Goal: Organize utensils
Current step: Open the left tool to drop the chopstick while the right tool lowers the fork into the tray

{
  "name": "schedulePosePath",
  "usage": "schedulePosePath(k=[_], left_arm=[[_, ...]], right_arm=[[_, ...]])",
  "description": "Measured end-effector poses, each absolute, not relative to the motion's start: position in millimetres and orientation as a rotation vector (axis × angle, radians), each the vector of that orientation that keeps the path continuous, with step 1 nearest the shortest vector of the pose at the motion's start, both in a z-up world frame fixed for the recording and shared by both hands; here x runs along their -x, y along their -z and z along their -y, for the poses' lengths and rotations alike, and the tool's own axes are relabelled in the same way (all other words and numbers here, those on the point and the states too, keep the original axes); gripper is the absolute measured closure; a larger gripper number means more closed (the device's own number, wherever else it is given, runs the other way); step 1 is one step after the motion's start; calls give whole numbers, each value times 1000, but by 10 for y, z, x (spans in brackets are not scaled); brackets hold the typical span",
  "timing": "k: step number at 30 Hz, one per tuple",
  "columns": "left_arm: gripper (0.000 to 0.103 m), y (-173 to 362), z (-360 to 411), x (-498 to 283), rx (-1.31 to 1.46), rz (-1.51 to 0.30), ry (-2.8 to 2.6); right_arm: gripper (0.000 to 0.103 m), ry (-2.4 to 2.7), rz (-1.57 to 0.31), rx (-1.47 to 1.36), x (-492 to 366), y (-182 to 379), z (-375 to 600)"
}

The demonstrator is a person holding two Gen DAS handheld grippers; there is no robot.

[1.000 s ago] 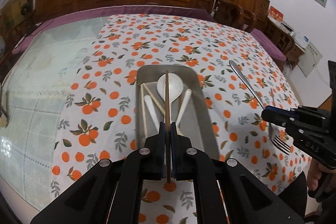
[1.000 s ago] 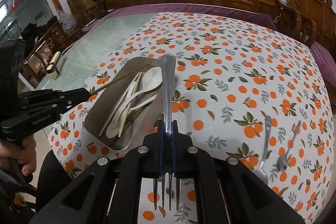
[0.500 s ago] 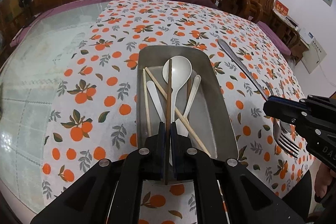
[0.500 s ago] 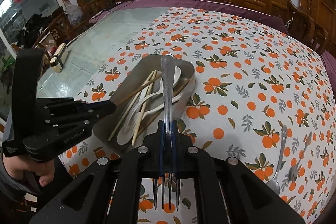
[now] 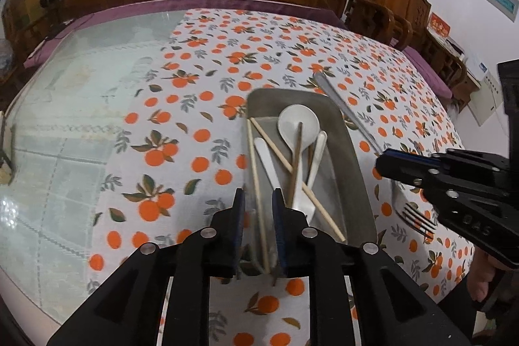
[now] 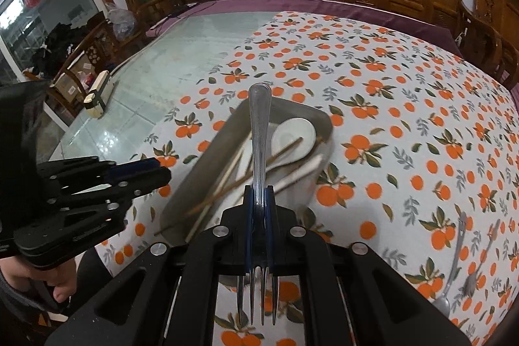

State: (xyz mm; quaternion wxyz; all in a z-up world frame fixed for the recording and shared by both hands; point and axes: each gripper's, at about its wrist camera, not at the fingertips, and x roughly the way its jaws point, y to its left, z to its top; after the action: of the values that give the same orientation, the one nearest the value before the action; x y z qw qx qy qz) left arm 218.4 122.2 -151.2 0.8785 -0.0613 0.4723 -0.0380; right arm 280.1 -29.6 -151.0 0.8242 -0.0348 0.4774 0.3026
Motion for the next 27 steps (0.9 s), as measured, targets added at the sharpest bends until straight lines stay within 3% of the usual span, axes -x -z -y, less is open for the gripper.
schedulePosePath(k=[27], left_arm=[[87, 1385, -1599, -2047, 143, -958, 37]], right_arm=[[95, -566, -1195, 15, -3152, 2194, -70]])
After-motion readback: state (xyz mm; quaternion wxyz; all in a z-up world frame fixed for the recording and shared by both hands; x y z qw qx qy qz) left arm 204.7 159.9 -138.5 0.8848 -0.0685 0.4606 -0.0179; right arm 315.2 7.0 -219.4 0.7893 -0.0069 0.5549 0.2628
